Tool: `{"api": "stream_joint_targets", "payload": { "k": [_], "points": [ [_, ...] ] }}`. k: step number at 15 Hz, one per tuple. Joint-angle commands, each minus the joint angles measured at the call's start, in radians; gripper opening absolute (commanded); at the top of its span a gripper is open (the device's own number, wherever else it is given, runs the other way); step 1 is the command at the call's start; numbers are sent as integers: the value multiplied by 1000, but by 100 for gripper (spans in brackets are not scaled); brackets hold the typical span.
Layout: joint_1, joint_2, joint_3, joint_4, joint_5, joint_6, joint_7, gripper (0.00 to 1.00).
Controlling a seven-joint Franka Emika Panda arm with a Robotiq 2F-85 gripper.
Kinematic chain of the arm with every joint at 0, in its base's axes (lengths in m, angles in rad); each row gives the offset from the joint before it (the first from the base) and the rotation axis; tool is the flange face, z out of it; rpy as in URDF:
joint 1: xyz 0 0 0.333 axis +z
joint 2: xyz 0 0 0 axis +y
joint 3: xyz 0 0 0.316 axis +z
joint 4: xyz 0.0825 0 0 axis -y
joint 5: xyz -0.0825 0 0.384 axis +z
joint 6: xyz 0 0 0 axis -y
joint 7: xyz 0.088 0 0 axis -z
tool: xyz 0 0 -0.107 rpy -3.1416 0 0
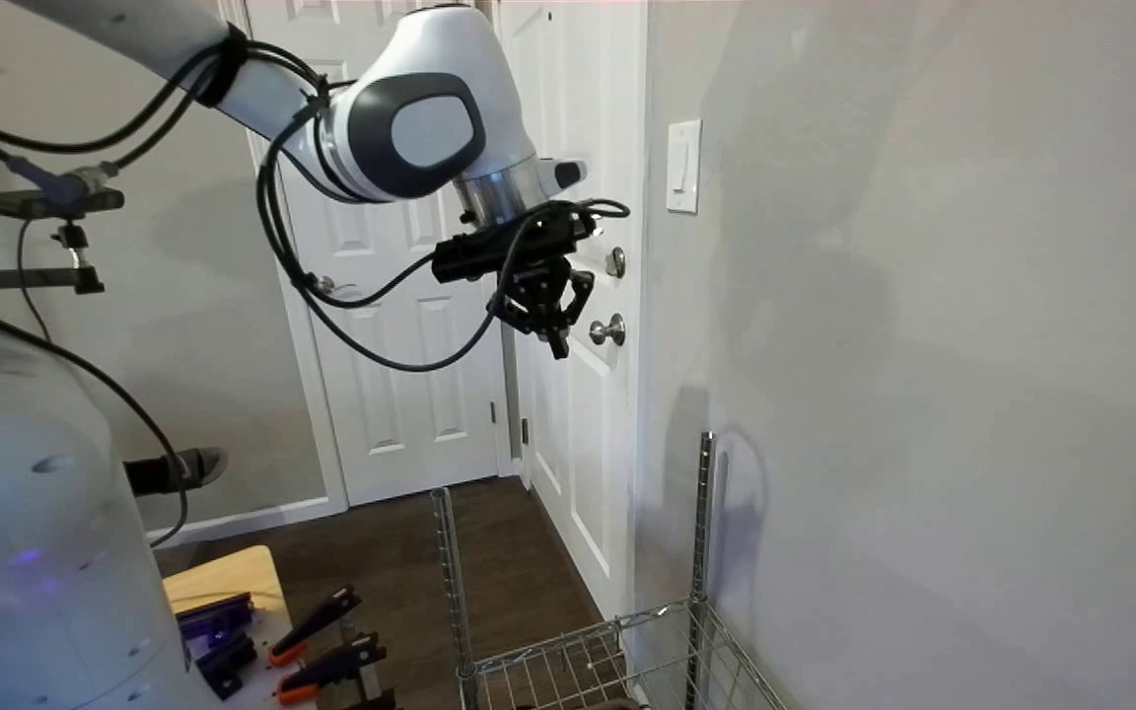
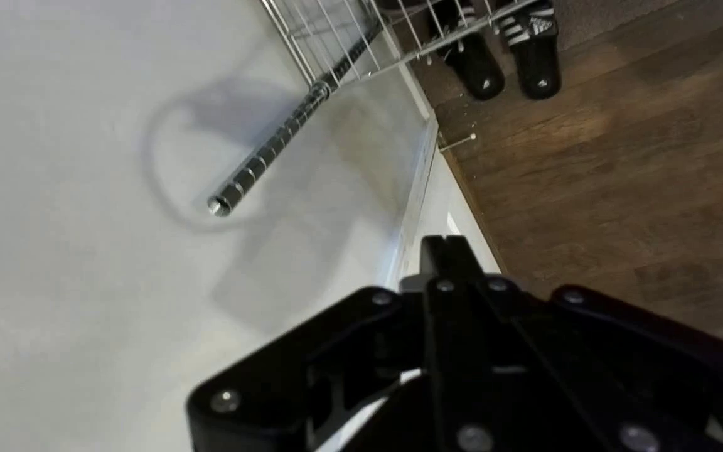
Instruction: Turn off the light switch
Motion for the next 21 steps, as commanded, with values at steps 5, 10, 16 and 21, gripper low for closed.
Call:
{"api": "stream_joint_targets", "payload": {
  "k": [5,10,16,21],
  "points": [
    [53,-33,19,-24,14,216,-43,3],
    [61,-33,17,-25,14,235,-46,3],
    [61,-33,16,-25,14,235,-47,3],
    [229,82,-59,12,79,553,-132,3]
  ]
}}
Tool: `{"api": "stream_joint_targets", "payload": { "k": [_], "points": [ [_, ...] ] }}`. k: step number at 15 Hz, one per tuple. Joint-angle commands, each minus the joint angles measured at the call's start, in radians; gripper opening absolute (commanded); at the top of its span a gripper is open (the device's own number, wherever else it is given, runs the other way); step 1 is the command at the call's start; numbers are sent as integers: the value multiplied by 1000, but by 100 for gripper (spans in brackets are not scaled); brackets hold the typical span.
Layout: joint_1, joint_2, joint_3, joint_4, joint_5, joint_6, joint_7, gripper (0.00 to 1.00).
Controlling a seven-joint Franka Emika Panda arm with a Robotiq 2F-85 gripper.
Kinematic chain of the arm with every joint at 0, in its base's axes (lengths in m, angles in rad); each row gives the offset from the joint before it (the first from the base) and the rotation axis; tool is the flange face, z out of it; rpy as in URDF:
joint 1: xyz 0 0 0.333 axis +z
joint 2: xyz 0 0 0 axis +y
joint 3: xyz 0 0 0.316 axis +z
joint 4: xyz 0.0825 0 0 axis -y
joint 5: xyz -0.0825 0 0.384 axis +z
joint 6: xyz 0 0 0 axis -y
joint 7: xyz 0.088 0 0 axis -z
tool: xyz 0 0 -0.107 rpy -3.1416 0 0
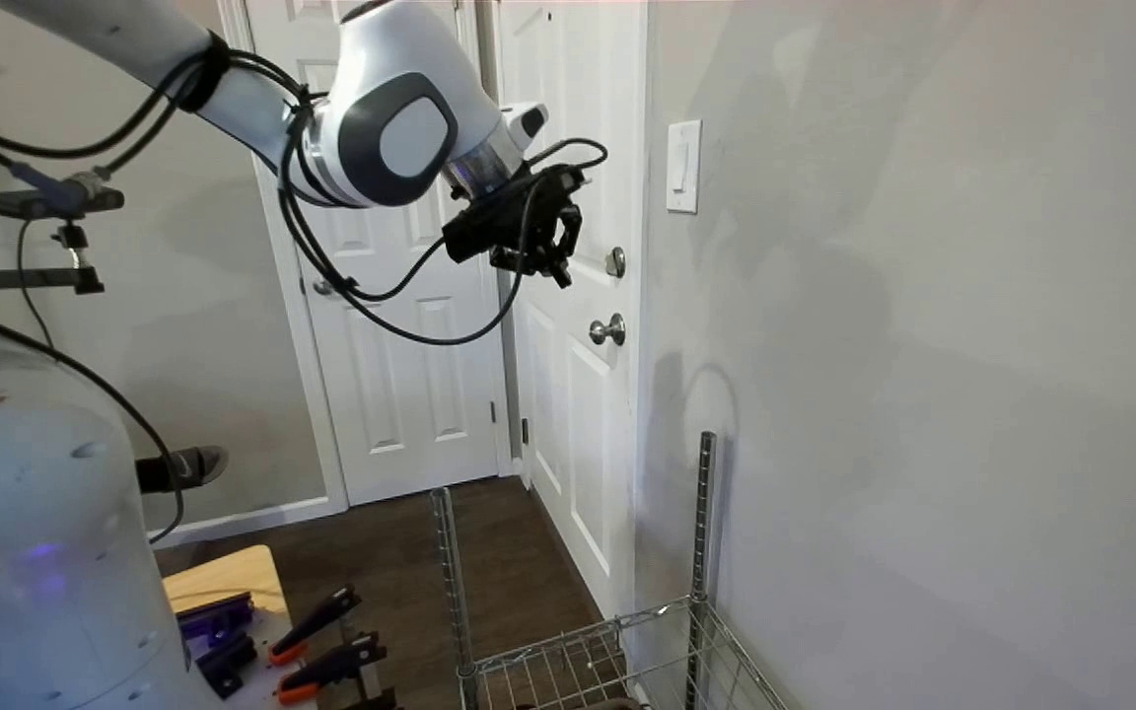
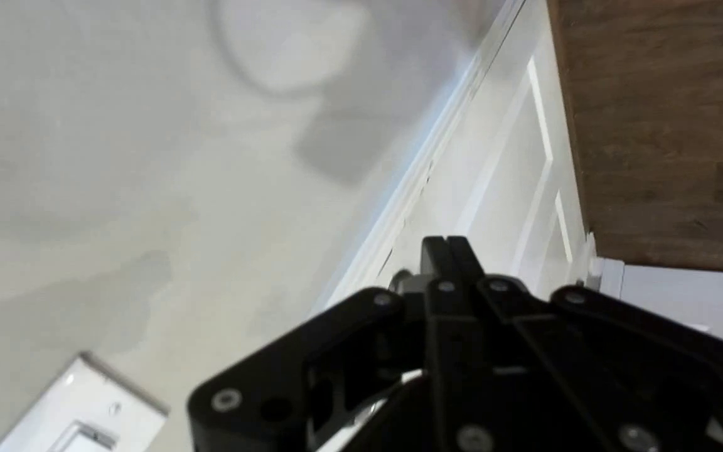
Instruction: Turn off the light switch
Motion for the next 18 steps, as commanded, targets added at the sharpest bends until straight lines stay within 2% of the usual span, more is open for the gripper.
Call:
{"api": "stream_joint_targets", "payload": {
  "k": [1,5,8,9,14,18],
  "points": [
    [145,111,-69,41,69,251,-78,3],
    [407,185,-261,66,59,541,-95,2],
    [548,215,-406,97,-24,700,-39,3],
    [564,167,-430,149,-45,623,-46,3],
    [730,178,-637,272,-82,613,-44,2],
    [846,200,-780,312,-59,605,-34,2]
  ]
}}
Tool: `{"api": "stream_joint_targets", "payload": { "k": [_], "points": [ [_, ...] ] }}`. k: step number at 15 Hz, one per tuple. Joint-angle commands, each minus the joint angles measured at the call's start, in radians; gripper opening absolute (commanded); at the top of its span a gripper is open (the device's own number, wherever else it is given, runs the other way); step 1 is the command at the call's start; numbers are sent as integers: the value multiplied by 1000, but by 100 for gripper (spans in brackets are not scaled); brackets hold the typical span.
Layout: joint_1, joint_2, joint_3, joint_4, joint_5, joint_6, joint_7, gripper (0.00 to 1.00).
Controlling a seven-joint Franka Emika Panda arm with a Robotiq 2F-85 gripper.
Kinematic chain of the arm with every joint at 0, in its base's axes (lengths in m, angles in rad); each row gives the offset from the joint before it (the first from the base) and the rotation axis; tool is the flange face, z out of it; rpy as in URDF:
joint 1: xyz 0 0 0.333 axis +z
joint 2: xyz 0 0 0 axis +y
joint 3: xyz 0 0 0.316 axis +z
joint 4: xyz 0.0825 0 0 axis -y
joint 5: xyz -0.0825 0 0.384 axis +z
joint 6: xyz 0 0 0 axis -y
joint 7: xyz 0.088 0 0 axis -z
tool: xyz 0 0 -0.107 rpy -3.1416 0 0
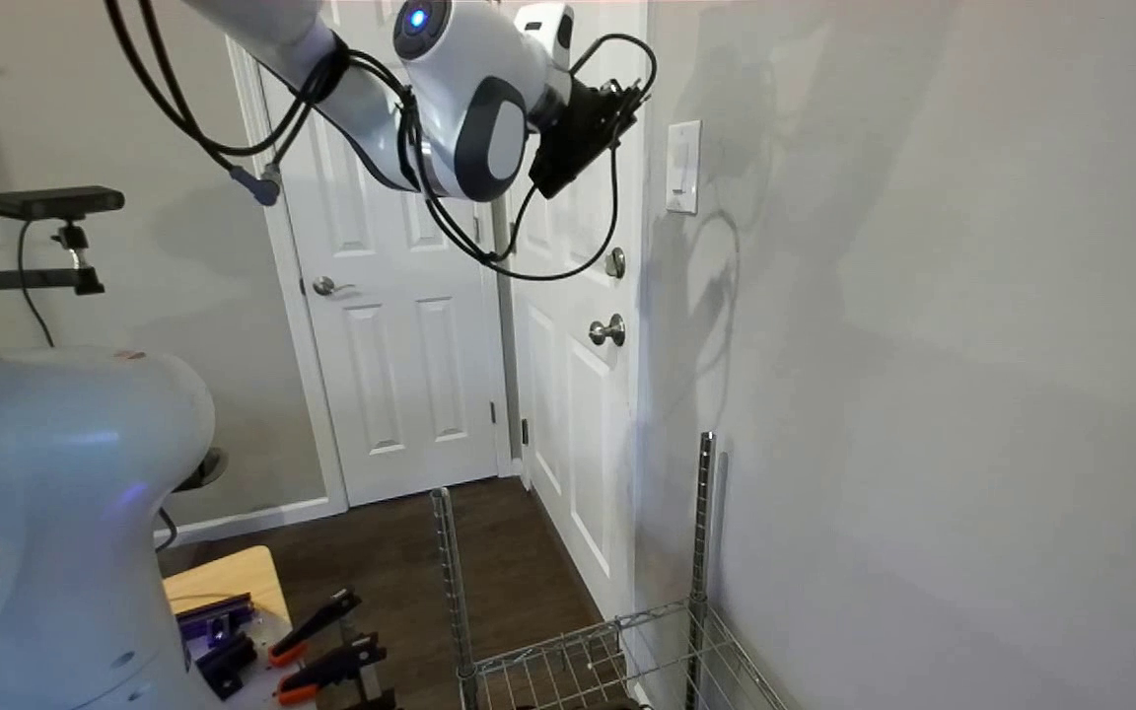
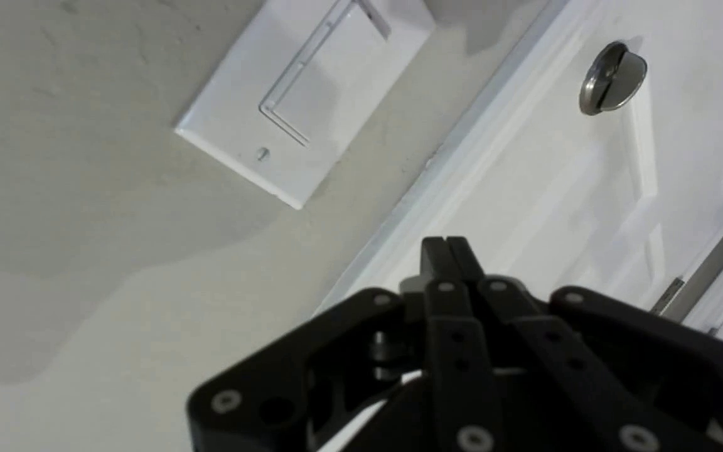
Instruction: Turn off the light switch
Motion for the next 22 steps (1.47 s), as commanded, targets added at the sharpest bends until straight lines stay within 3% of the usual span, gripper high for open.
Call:
{"api": "stream_joint_targets", "payload": {
  "k": [1,7,14,22],
  "points": [
    [97,22,-113,23,2,-1,9,2],
    [210,42,-254,37,10,-2,4,2],
    [390,70,-433,100,24,-2,6,2],
    [535,73,-592,99,31,-4,3,2]
  ]
}}
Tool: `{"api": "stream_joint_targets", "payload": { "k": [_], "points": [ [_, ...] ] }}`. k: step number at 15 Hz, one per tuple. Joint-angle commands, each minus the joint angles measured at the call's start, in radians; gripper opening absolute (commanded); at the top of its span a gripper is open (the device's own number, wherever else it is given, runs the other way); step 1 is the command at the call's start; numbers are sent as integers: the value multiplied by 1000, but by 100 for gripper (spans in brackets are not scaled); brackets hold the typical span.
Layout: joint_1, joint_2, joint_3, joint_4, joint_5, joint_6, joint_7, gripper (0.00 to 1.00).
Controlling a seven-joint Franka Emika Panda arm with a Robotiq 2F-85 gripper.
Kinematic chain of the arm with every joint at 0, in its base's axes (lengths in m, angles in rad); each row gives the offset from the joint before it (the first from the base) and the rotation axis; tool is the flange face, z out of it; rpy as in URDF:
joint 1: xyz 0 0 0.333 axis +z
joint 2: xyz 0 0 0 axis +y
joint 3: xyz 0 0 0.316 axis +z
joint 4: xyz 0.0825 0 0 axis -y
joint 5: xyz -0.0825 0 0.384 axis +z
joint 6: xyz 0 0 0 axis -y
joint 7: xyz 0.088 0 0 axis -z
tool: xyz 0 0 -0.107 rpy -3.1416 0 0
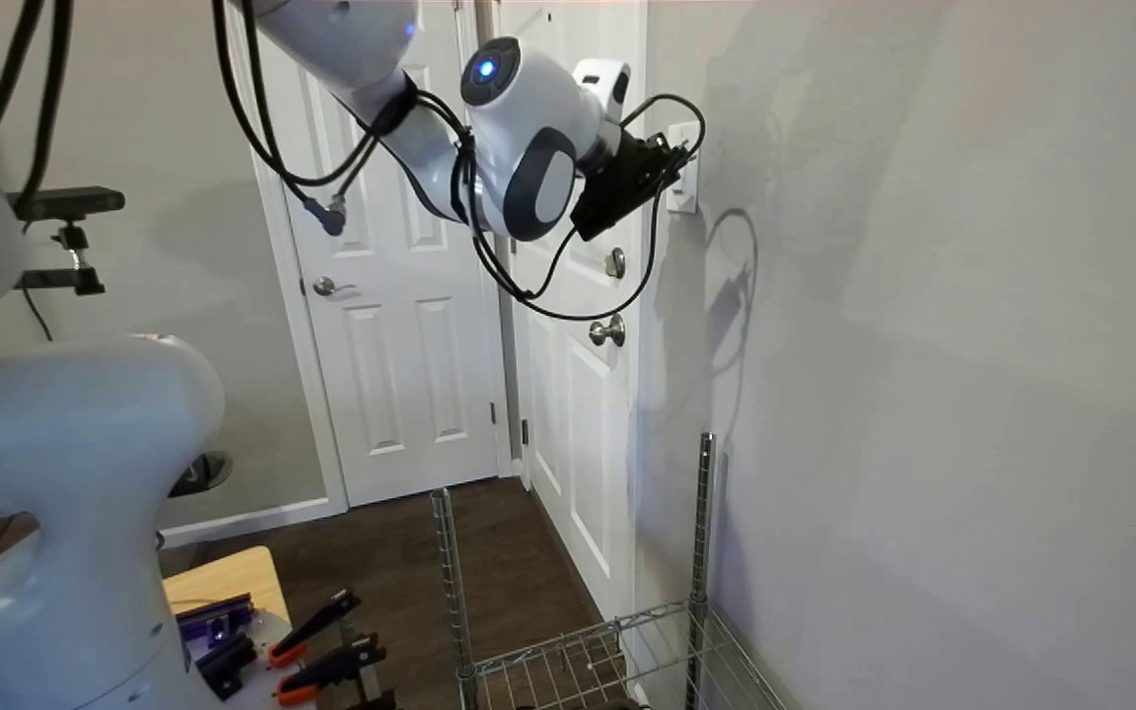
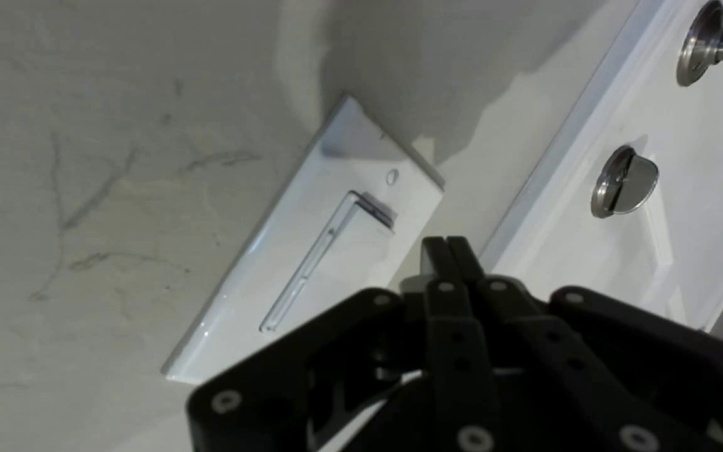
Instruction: Turn off the light switch
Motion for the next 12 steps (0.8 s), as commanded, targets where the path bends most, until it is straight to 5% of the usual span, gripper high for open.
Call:
{"api": "stream_joint_targets", "payload": {
  "k": [1,12],
  "points": [
    [72,40,-77,23,29,0,3,2],
    [323,31,-320,120,49,0,-5,2]
  ]
}}
